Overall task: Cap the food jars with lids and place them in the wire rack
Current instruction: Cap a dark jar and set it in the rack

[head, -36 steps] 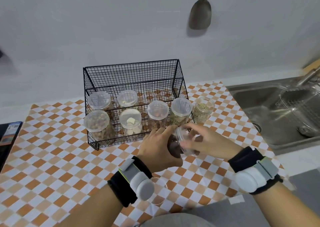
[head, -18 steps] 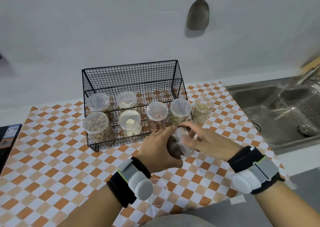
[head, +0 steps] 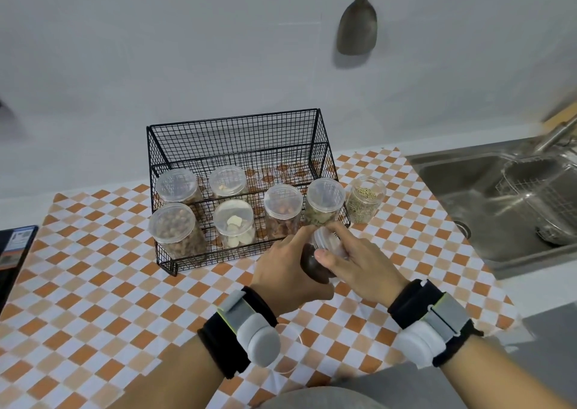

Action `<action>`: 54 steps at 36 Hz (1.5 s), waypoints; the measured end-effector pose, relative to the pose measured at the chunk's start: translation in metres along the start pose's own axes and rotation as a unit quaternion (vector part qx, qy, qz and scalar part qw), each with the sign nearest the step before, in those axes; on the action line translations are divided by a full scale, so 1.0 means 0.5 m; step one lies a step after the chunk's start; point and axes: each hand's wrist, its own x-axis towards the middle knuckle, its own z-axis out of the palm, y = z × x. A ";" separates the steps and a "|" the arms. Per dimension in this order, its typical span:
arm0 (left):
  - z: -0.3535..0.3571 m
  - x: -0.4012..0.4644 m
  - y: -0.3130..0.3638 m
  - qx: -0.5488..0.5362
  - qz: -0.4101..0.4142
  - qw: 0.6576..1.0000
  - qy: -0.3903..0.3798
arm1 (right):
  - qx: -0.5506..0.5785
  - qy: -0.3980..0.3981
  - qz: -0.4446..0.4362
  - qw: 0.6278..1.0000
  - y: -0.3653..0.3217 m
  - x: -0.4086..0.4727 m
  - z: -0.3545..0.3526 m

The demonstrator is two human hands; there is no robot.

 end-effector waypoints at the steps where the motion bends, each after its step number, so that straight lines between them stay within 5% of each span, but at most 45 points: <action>1: 0.001 0.000 -0.001 0.000 -0.002 1.000 -0.001 | 0.008 0.000 0.009 1.000 -0.003 0.000 0.001; 13: 0.004 -0.001 -0.009 -0.022 -0.003 1.000 0.016 | 0.078 -0.004 0.053 0.996 -0.018 -0.006 0.013; 22: -0.008 -0.002 -0.012 -0.126 -0.002 0.991 0.040 | 0.243 0.043 0.042 0.968 -0.022 0.002 0.028; 39: -0.030 0.004 -0.029 -0.264 0.016 0.961 0.075 | 0.084 0.105 -0.028 0.990 -0.091 0.048 -0.048; 54: -0.029 -0.007 -0.085 -0.204 -0.071 0.971 0.099 | 0.069 0.182 -0.053 0.979 -0.167 0.165 -0.147</action>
